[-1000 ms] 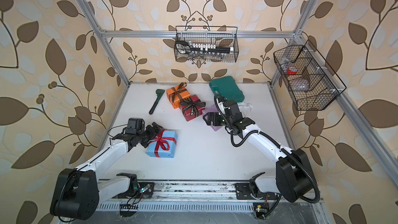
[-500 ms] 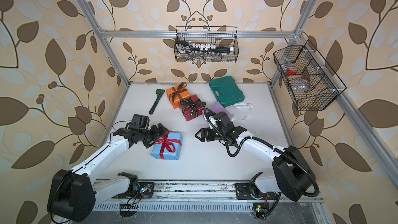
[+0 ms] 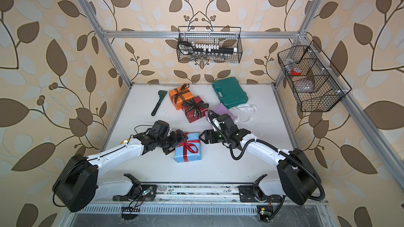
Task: Untie the ribbon bows on the gift boxes
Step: Move the gift box to the center of the board.
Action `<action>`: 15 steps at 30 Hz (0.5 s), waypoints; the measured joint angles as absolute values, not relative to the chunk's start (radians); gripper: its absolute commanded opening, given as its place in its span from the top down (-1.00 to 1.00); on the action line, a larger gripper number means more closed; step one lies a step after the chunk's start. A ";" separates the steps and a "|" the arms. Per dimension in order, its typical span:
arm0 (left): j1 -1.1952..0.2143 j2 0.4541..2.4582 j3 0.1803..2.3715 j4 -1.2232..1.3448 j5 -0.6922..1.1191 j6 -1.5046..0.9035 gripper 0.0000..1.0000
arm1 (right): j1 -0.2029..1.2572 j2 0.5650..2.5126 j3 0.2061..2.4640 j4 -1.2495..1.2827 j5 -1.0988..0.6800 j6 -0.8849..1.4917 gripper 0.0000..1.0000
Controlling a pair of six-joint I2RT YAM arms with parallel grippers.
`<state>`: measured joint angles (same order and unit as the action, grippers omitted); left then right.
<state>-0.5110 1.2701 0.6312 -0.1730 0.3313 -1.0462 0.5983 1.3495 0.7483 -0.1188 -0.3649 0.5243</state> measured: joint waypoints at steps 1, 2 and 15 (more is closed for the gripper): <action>-0.511 1.278 0.645 -0.156 0.331 -1.048 -0.98 | 0.598 1.349 0.748 -0.121 -0.360 0.524 -0.62; -0.511 1.279 0.657 -0.148 0.331 -1.047 -0.98 | 0.598 1.349 0.748 -0.125 -0.355 0.523 -0.62; -0.313 1.164 0.708 -0.306 0.430 -0.812 -0.74 | 0.598 1.375 0.851 -0.180 -0.302 0.466 -0.39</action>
